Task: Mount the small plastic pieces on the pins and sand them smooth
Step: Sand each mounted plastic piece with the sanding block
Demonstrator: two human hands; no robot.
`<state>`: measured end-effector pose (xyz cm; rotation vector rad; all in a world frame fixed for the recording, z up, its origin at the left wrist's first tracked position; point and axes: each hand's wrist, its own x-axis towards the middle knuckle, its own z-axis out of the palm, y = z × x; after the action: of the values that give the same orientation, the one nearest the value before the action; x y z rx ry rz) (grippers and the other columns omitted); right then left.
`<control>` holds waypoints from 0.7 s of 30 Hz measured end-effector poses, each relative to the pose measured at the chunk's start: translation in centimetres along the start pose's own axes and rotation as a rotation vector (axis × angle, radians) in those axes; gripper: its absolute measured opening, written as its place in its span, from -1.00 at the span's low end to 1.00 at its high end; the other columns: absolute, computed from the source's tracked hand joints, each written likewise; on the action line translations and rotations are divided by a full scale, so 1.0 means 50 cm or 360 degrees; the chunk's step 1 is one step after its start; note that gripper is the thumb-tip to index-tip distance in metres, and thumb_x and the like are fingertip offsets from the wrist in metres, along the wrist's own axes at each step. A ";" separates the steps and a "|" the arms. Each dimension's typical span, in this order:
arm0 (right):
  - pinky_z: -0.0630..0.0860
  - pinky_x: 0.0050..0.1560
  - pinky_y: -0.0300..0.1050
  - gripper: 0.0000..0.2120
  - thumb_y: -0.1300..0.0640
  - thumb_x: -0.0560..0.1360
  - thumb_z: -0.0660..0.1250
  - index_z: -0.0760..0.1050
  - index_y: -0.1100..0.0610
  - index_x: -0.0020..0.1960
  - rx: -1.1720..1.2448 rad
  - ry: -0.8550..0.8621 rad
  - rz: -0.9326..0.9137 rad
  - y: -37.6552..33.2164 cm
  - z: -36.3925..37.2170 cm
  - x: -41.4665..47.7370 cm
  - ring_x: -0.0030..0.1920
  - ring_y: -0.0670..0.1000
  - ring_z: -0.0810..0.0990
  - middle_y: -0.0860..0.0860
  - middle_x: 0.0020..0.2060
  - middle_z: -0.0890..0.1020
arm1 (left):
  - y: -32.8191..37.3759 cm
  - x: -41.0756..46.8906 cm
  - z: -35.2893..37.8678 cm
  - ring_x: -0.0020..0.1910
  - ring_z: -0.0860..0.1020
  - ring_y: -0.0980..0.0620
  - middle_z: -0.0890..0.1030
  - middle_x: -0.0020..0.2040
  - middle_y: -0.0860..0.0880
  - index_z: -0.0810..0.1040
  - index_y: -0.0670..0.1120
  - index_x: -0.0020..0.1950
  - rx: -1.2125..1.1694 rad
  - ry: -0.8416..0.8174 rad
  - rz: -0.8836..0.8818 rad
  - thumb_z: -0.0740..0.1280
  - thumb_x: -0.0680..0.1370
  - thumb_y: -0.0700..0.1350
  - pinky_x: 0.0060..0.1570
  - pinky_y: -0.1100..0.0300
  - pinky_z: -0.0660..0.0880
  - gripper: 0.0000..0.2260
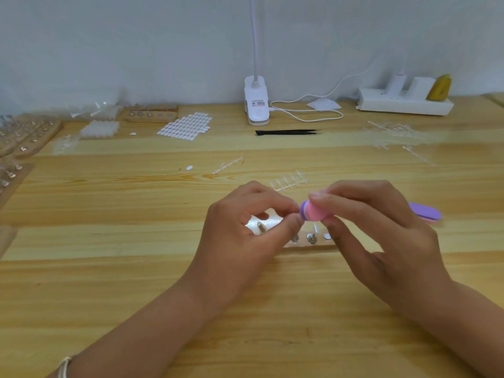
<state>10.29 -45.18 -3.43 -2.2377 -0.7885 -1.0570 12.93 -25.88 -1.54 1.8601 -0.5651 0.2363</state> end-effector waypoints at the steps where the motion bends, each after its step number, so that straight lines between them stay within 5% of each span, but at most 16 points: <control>1: 0.54 0.06 -0.01 -0.77 0.33 0.57 0.36 0.57 0.20 0.21 0.0001 0.0014 0.0006 0.002 -0.002 0.000 0.03 0.12 0.65 0.08 0.05 0.62 | -0.001 0.000 -0.001 -0.10 0.59 0.02 0.64 -0.19 0.09 0.70 0.02 -0.16 -0.0012 -0.0009 -0.0003 0.46 0.43 -0.08 -0.10 0.00 0.52 -0.97; 11: 0.53 0.12 -0.12 -0.79 0.32 0.57 0.38 0.56 0.11 0.16 0.0015 0.0062 -0.0070 0.008 -0.005 0.001 0.07 0.00 0.61 0.05 0.02 0.63 | 0.001 0.000 -0.002 -0.14 0.61 0.07 0.66 -0.19 0.08 0.69 -0.05 -0.16 -0.0272 -0.0052 -0.0112 0.45 0.43 -0.11 -0.05 0.02 0.53 -0.96; 15: 0.50 0.16 -0.15 -0.78 0.32 0.57 0.37 0.56 0.16 0.19 0.0068 0.0071 -0.0161 -0.006 0.004 -0.001 0.11 -0.01 0.60 0.09 0.05 0.62 | 0.001 -0.001 0.000 -0.18 0.60 0.01 0.67 -0.19 0.05 0.70 -0.07 -0.13 -0.0350 -0.0107 -0.0085 0.48 0.43 -0.05 -0.09 -0.12 0.52 -0.90; 21: 0.45 0.21 -0.25 -0.78 0.28 0.60 0.35 0.53 0.09 0.21 0.0025 0.0130 -0.0089 0.007 -0.007 0.003 0.15 -0.09 0.57 -0.05 0.06 0.58 | -0.006 -0.002 -0.001 -0.17 0.60 0.07 0.67 -0.20 0.09 0.70 -0.04 -0.16 -0.0352 -0.0096 -0.0092 0.48 0.43 -0.11 -0.08 0.03 0.51 -0.97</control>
<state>10.46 -45.60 -3.19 -2.1560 -0.8259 -1.1568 12.99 -25.73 -1.81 1.6701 -0.5551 0.0758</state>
